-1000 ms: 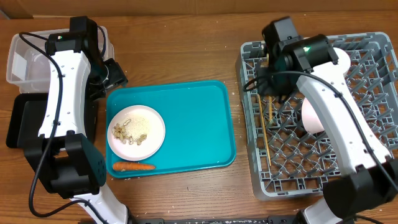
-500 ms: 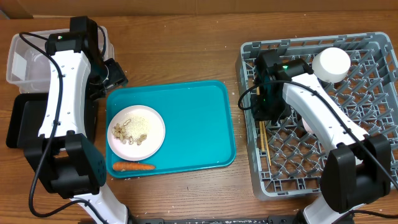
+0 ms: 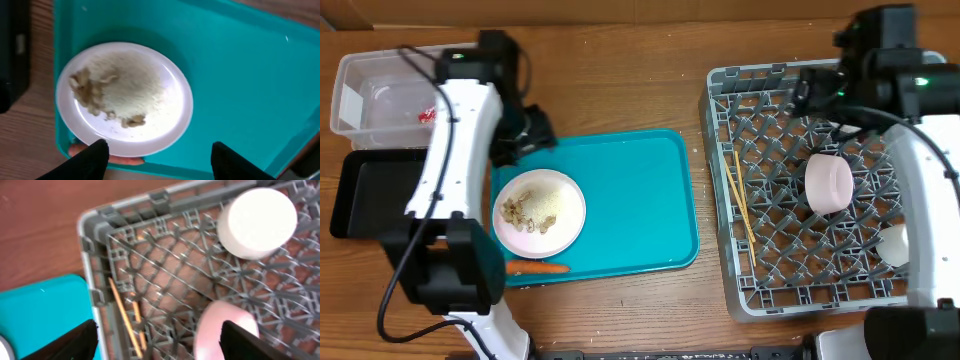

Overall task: Sort waste into correct bins and load items into the dishwasher
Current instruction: 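Grasp the rim of the white plate with the left gripper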

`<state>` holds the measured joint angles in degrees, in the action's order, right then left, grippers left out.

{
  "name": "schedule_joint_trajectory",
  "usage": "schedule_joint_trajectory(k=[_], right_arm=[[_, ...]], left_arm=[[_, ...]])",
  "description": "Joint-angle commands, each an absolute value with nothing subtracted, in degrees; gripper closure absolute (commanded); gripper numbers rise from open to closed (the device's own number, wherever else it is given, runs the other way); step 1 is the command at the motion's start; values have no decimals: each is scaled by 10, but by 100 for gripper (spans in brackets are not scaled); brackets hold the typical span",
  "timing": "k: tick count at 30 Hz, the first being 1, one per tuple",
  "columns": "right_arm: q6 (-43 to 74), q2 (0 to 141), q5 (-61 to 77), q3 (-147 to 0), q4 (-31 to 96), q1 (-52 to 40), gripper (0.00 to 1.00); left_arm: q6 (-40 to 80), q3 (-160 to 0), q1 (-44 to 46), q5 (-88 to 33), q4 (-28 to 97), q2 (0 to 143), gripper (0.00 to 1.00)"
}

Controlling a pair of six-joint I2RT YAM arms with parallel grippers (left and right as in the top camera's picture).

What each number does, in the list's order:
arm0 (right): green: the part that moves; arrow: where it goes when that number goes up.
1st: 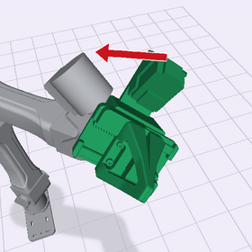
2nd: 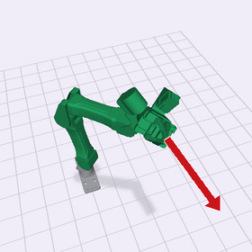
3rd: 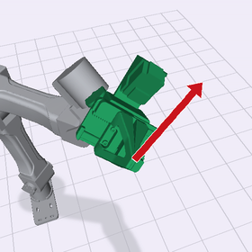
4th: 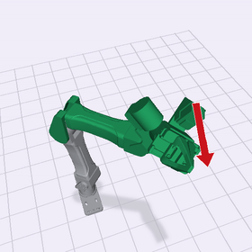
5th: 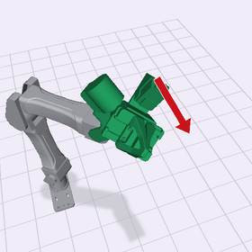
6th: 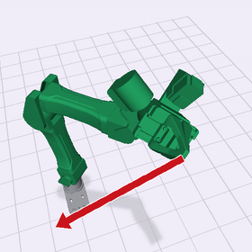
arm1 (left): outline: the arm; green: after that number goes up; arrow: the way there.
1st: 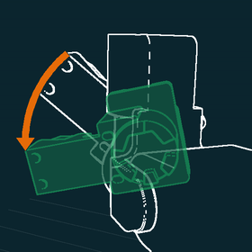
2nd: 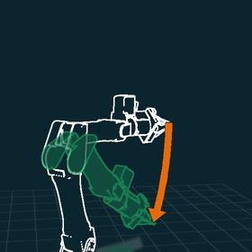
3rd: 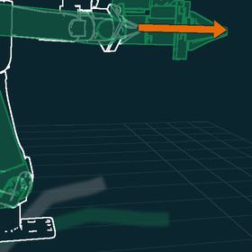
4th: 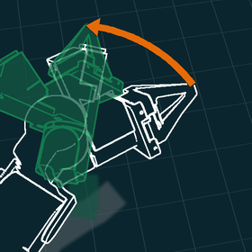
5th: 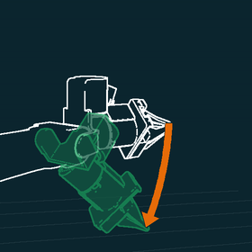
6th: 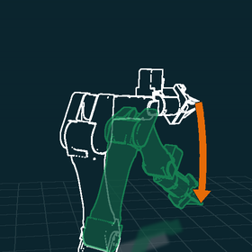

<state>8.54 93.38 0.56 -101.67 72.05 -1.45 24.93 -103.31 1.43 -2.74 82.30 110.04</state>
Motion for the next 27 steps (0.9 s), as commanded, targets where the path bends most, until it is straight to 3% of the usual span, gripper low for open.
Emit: schedule_joint_trajectory(k=[1, 12, 27], right_arm=[[57, 939, 27, -1020, 735, 34, 18], [60, 939, 106, -1020, 757, 82, 18], [60, 939, 106, -1020, 758, 80, 18]], left_arm=[[259, -1037, 90, -26, 833, 1079, 32], [410, -1021, 244, 81, 837, 1094, 31], [479, -850, 258, 59, 722, 1114, 29]])
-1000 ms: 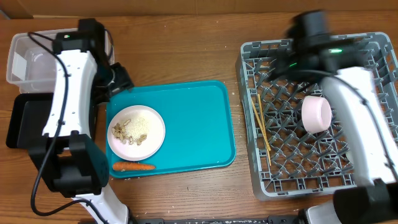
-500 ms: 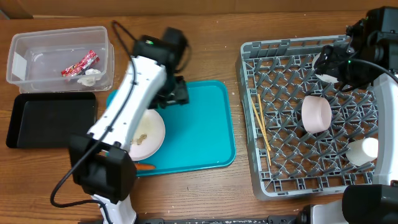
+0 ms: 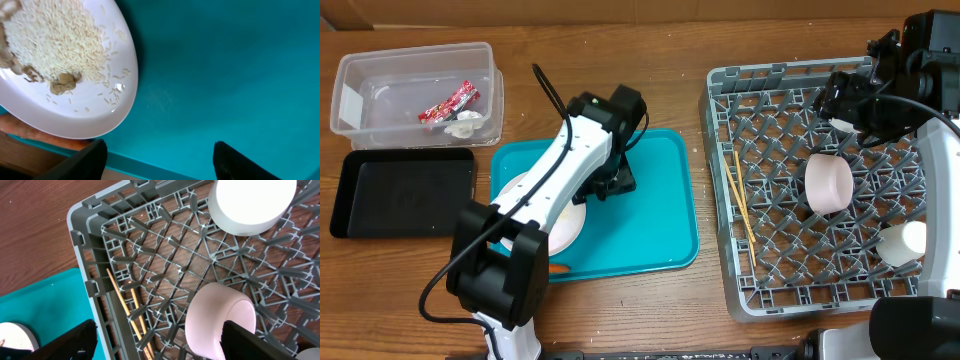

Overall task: Sort waste into correct bins and load items into the dishwasher
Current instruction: 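Grasp the rim of the white plate with the left gripper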

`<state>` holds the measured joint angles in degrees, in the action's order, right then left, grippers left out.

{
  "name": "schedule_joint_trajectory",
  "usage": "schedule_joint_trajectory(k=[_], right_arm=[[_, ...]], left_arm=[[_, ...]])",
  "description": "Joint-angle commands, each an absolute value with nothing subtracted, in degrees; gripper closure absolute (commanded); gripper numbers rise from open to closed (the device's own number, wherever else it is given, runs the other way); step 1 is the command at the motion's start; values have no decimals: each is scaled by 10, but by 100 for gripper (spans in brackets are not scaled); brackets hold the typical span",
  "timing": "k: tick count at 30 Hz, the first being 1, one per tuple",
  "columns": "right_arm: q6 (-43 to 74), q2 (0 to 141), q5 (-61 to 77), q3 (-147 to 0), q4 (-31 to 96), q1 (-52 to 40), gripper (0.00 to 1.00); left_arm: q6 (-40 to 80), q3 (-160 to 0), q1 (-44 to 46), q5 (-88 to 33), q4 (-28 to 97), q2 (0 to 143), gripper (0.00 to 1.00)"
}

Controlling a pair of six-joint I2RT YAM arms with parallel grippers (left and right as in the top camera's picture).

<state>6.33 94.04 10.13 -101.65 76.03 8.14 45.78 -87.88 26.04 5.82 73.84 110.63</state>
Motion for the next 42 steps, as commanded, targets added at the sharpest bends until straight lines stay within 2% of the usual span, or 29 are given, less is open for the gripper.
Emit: schedule_joint_trajectory(k=[1, 10, 26, 35, 37, 40, 42], right_arm=[[60, 939, 106, -1020, 758, 80, 18], [59, 939, 106, -1020, 764, 80, 18], [59, 939, 106, -1020, 766, 80, 19], [59, 939, 106, -1020, 767, 80, 20], [59, 939, 106, -1020, 767, 80, 20], [59, 939, 106, -1020, 767, 80, 20], [59, 939, 106, -1020, 767, 80, 20]], left_arm=[[479, -840, 258, 59, 711, 1114, 29], [478, -760, 246, 31, 621, 1114, 29], [411, -750, 228, -1, 552, 1130, 30], [381, -750, 228, 5, 558, 1177, 30], [381, -750, 226, 15, 568, 1179, 34], [381, -750, 218, 55, 593, 1179, 44], [381, -750, 213, 66, 602, 1179, 44]])
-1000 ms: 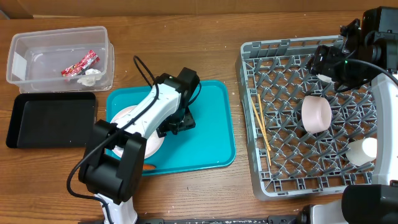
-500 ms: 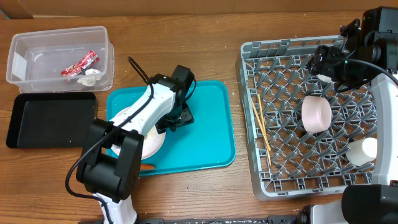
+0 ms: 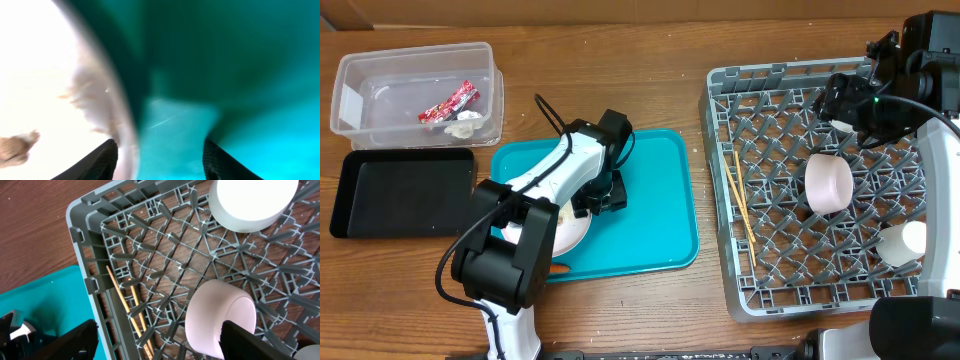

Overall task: Sort waste into correct bins and load items into the dishwasher
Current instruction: 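Grasp the rim of the white plate with the left gripper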

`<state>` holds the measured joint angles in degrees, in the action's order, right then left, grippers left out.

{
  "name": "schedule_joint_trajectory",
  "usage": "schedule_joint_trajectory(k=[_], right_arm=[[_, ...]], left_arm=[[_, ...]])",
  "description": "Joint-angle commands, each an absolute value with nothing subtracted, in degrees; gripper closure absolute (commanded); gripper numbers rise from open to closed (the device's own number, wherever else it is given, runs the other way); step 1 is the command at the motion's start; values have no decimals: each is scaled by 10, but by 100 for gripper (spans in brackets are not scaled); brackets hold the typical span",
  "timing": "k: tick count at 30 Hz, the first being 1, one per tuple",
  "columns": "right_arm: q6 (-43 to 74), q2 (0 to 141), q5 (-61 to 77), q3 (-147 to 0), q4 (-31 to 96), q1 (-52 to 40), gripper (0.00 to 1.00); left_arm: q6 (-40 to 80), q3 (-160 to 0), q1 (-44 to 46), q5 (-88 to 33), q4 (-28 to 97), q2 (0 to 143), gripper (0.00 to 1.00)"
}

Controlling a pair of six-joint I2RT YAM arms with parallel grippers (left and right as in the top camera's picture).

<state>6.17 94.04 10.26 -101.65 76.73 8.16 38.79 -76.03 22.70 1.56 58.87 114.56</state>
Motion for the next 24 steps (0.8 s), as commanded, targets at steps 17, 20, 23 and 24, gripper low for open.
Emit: schedule_joint_trajectory(k=[17, 20, 23, 24], right_arm=[[59, 939, 106, -1020, 768, 80, 20], [60, 939, 106, -1020, 768, 80, 20], [60, 939, 106, -1020, 768, 80, 20], [60, 939, 106, -1020, 768, 80, 20]], left_arm=[[381, -750, 197, 55, 599, 1179, 56], [381, -750, 197, 53, 585, 1179, 57], [381, -750, 196, 52, 567, 1179, 55], [381, -750, 196, 48, 561, 1179, 54]])
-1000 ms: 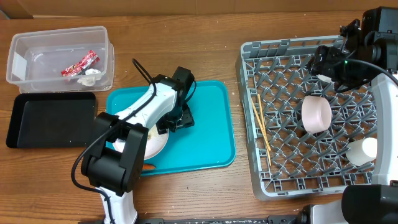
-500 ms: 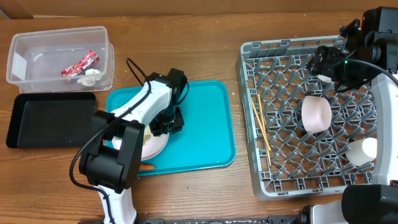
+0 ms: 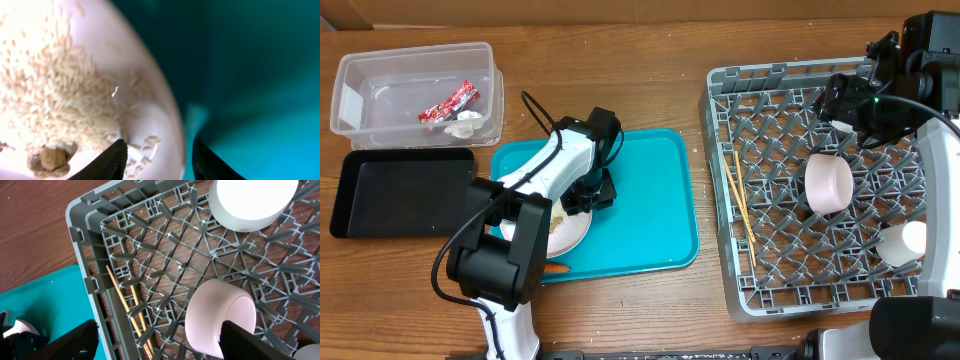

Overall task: Sort waste into correct bins and load items into the dishwasher
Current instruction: 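Grasp the rim of the white plate with the left gripper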

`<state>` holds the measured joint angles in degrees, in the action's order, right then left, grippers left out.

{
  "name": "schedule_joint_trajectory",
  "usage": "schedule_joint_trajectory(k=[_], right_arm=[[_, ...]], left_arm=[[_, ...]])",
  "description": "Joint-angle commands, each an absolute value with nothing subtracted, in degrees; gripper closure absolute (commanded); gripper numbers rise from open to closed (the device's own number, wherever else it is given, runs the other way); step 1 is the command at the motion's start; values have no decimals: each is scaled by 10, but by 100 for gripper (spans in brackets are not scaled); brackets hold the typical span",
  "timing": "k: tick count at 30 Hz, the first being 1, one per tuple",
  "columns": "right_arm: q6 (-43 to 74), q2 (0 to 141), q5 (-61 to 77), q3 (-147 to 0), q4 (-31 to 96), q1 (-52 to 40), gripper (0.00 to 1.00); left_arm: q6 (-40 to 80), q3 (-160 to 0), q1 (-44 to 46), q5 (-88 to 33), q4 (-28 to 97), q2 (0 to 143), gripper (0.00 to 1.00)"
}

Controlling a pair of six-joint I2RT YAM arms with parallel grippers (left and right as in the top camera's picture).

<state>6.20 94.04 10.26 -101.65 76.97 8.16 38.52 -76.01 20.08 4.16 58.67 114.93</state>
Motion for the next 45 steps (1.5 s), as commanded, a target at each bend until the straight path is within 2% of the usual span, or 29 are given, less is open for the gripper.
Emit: schedule_joint_trajectory(k=[1, 8, 19, 27, 28, 31, 36, 45], right_arm=[[60, 939, 106, -1020, 768, 80, 20], [60, 939, 106, -1020, 768, 80, 20], [59, 939, 106, -1020, 768, 80, 21], [59, 939, 106, -1020, 768, 80, 21], [59, 939, 106, -1020, 768, 80, 21], [59, 939, 106, -1020, 768, 80, 21], [59, 939, 106, -1020, 768, 80, 21], [59, 939, 104, -1020, 768, 80, 21]], left_arm=[[381, -750, 196, 48, 555, 1179, 54], [381, -750, 195, 47, 526, 1179, 48], [381, -741, 195, 32, 525, 1179, 52], [381, -729, 195, 34, 537, 1179, 64], [381, -728, 195, 34, 537, 1179, 67], [381, -728, 195, 34, 537, 1179, 85], [381, -728, 195, 31, 540, 1179, 94], [381, -754, 195, 37, 573, 1178, 96]])
